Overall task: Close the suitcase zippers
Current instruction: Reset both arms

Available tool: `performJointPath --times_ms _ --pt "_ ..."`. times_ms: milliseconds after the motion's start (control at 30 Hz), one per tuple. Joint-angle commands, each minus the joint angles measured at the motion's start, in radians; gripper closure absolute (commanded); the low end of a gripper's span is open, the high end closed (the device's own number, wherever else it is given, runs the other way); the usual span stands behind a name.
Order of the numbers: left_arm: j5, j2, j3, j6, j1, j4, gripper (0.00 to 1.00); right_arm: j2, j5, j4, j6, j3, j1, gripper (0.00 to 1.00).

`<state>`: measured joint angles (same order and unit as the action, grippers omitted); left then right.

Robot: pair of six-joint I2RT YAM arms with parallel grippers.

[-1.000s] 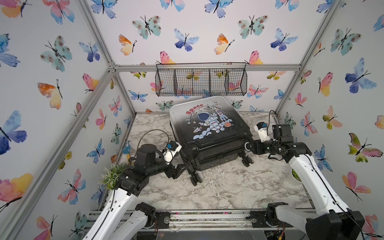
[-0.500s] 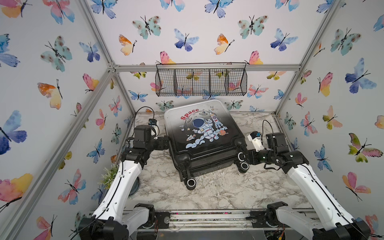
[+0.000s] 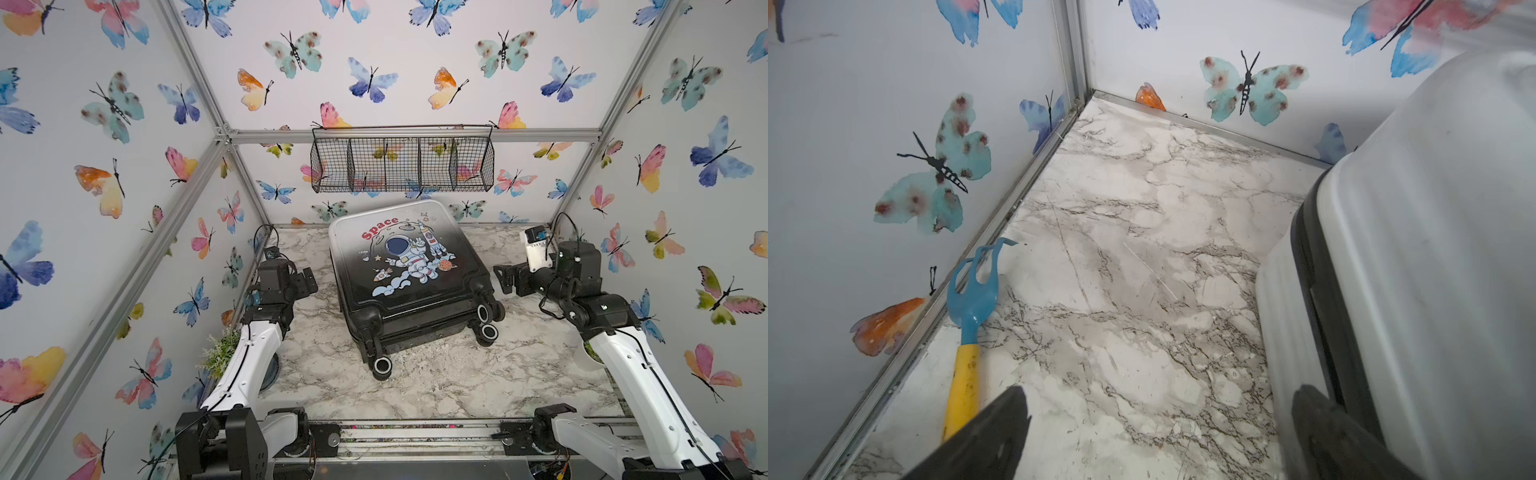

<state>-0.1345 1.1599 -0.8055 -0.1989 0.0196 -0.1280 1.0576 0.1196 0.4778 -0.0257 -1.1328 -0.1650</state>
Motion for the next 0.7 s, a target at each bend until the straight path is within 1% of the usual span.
performJointPath --times_ms 0,67,167,233,333,400,467,500,533,633,667 --pt "-0.031 0.016 0.075 0.032 -0.006 0.235 0.02 0.053 0.007 -0.247 0.084 0.101 0.111 0.02" --pt "-0.025 0.029 0.128 0.057 -0.006 0.340 0.02 0.066 0.045 -0.418 0.148 0.201 0.200 0.02" --pt "0.025 0.055 0.202 0.087 -0.010 0.493 0.02 0.118 0.021 -0.572 0.177 0.313 0.275 0.01" --pt "0.037 0.095 0.217 0.097 -0.010 0.539 0.02 0.143 -0.015 -0.730 0.134 0.424 0.283 0.01" --pt "0.025 0.143 0.241 0.111 -0.010 0.596 0.02 0.182 -0.075 -1.020 0.147 0.609 0.288 0.01" --pt "0.007 0.168 0.258 0.115 -0.009 0.631 0.02 0.239 -0.095 -1.169 0.145 0.688 0.289 0.01" --pt "0.025 0.186 0.271 0.130 -0.008 0.656 0.02 0.294 -0.095 -1.279 0.150 0.736 0.289 0.01" --pt "0.036 0.189 0.274 0.133 -0.006 0.666 0.02 0.320 -0.061 -1.326 0.149 0.732 0.292 0.01" --pt "0.039 0.189 0.283 0.134 -0.005 0.683 0.02 0.320 -0.037 -1.245 0.133 0.695 0.293 0.01" --pt "0.057 0.203 0.271 0.142 -0.005 0.683 0.02 0.364 -0.008 -1.351 0.135 0.700 0.293 0.01" --pt "0.065 0.202 0.272 0.145 -0.006 0.690 0.02 0.370 -0.006 -1.350 0.137 0.693 0.293 0.01"
